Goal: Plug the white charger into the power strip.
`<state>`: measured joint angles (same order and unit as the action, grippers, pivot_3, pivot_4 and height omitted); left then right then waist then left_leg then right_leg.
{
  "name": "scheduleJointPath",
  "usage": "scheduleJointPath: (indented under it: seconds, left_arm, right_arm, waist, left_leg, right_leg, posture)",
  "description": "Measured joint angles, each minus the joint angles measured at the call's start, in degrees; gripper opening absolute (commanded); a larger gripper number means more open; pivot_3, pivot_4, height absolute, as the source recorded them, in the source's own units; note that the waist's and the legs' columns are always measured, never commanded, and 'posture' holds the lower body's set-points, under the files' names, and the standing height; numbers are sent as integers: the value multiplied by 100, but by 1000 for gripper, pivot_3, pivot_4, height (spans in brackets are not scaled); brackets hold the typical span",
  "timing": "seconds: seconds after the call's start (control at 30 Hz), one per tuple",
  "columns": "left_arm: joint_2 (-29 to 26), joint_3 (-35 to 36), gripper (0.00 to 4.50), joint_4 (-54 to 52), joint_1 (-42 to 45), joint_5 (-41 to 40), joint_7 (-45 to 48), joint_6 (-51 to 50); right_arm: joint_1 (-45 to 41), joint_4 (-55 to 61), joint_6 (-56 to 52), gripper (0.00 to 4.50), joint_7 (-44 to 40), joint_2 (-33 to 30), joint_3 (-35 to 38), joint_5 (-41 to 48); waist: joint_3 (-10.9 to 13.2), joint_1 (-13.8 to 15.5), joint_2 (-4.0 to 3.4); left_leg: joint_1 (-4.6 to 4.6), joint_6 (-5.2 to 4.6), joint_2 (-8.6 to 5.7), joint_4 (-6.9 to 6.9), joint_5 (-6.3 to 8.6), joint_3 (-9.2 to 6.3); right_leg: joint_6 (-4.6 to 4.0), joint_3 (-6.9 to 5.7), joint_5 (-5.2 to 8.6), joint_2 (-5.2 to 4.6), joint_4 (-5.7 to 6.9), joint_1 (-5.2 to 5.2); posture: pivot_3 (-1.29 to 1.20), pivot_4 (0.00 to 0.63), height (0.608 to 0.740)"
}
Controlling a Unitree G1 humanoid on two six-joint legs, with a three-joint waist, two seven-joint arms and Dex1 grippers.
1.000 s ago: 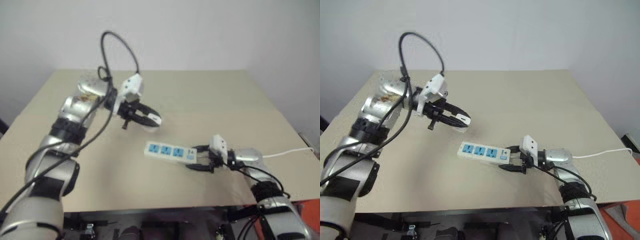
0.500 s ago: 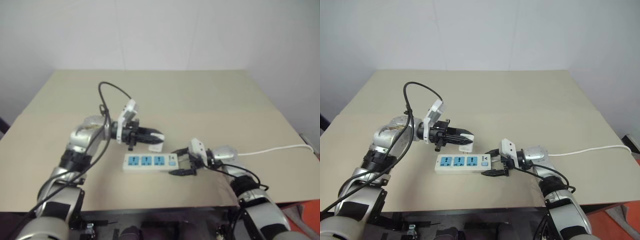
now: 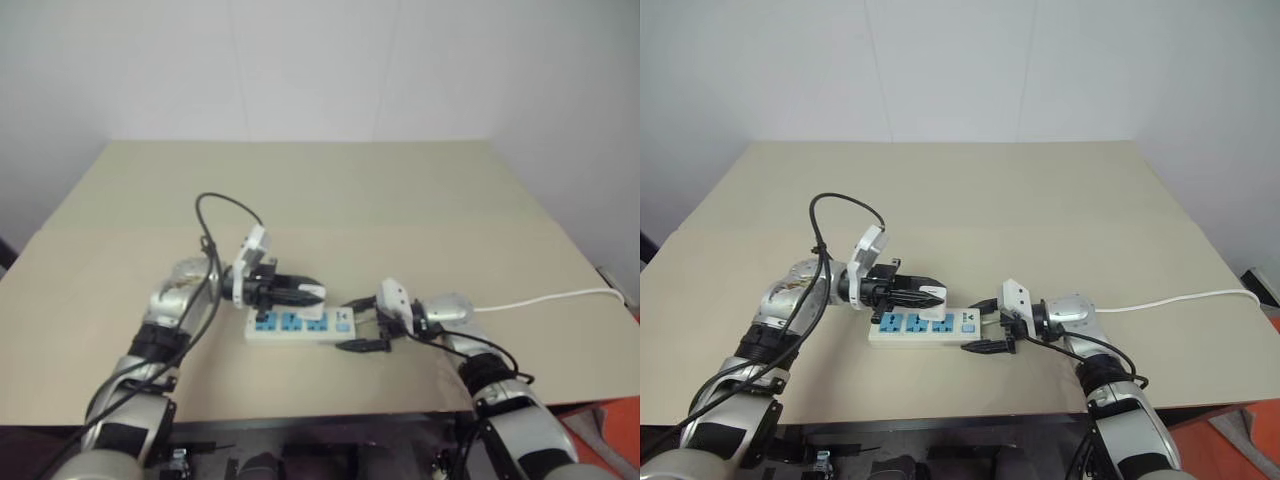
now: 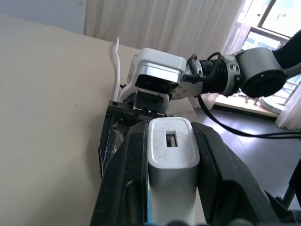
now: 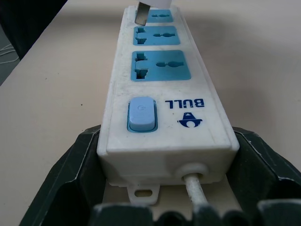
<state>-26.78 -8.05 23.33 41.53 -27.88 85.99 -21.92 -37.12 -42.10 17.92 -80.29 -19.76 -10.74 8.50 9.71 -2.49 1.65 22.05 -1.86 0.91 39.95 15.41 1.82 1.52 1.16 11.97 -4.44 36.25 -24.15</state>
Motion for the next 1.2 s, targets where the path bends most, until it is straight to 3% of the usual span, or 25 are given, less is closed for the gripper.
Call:
scheduleJointPath:
  seconds: [1.2]
  left_arm:
    - [509,-11,1026,1125,182,641,258,699]
  right_arm:
    - [27,-19,123,3400,137,10,-23,-46]
  waist:
    - [-16,-3,3]
  left_leg:
    - [-15,0,0,-6,0,0]
  right_leg:
    - [-3,1,-2,0,2,11]
  posture:
    - [0,150,740]
